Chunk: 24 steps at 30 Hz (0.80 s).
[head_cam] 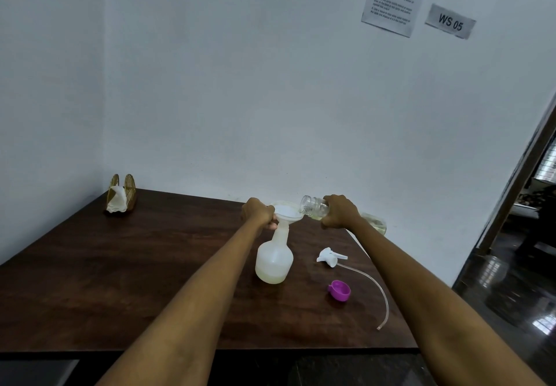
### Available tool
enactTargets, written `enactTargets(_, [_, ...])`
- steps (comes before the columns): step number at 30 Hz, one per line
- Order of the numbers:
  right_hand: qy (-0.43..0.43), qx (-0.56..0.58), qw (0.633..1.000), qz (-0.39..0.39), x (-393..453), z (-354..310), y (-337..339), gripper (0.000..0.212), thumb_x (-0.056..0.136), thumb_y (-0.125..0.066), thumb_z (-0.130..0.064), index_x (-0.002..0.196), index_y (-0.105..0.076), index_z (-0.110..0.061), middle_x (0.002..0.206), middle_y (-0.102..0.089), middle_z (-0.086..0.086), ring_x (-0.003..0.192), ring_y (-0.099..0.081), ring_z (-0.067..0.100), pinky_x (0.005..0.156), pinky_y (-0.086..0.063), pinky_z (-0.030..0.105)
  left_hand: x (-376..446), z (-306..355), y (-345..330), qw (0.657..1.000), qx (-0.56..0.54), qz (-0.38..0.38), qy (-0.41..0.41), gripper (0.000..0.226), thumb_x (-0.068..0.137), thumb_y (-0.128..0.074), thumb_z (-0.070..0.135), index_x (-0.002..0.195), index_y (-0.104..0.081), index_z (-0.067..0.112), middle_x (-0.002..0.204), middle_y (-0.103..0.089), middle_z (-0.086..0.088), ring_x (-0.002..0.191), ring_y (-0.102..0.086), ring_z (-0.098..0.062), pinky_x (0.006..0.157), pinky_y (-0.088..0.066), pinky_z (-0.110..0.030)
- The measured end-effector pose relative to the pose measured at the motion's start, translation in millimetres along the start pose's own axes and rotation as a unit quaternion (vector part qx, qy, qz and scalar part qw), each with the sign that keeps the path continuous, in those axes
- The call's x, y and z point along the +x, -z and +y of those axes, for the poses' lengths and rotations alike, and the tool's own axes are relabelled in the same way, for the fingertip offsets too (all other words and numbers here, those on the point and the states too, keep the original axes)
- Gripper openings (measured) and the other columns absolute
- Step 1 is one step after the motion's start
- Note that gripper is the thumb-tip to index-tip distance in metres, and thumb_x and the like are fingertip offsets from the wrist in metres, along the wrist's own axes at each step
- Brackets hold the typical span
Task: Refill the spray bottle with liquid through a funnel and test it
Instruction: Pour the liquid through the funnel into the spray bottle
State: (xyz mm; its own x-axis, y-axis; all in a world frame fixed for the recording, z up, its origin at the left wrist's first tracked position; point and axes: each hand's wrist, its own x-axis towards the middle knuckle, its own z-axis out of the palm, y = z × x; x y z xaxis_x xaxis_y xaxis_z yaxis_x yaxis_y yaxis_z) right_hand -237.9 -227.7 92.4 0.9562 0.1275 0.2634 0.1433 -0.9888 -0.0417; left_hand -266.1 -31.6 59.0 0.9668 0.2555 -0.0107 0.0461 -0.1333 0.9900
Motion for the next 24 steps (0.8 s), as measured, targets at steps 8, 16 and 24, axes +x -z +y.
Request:
enactTargets(8, [0.0, 0.007, 1.0, 0.006, 0.3, 1.5, -3.0, 0.027, 0.066, -0.069, -0.012, 0.089, -0.055, -0.011, 0.085, -0.052, 0.001, 0.078, -0.047, 0.022, 0.059, -0.032, 0.021, -0.5, -0.3, -1.0, 1.0, -0.002, -0.001, -0.002, 0.012, 0.089, -0.053, 0.001, 0.085, -0.062, -0.006, 0.059, -0.058, -0.009, 0.021, -0.05, -0.009, 0.029, -0.042, -0.014])
enactTargets(16, [0.003, 0.011, 1.0, 0.006, -0.7, 2.5, -2.6, 0.029, 0.066, -0.069, -0.011, 0.083, -0.045, -0.014, 0.084, -0.051, 0.001, 0.077, -0.047, 0.022, 0.05, -0.025, 0.018, 0.3, -1.1, -1.4, 1.0, -0.002, 0.0, 0.001, 0.013, 0.089, -0.053, 0.001, 0.083, -0.063, -0.005, 0.057, -0.059, -0.008, 0.022, -0.05, -0.008, 0.032, -0.045, -0.014])
enactTargets(24, [-0.005, 0.01, 1.0, 0.006, -0.4, 3.1, -4.4, 0.03, 0.065, -0.069, -0.012, 0.082, -0.045, -0.014, 0.082, -0.052, 0.001, 0.077, -0.047, 0.023, 0.064, -0.034, 0.024, 0.7, -1.1, -2.4, 1.0, -0.002, 0.001, 0.002, 0.017, 0.089, -0.052, 0.002, 0.091, -0.065, -0.009, 0.057, -0.059, -0.007, 0.022, -0.05, -0.009, 0.035, -0.047, -0.016])
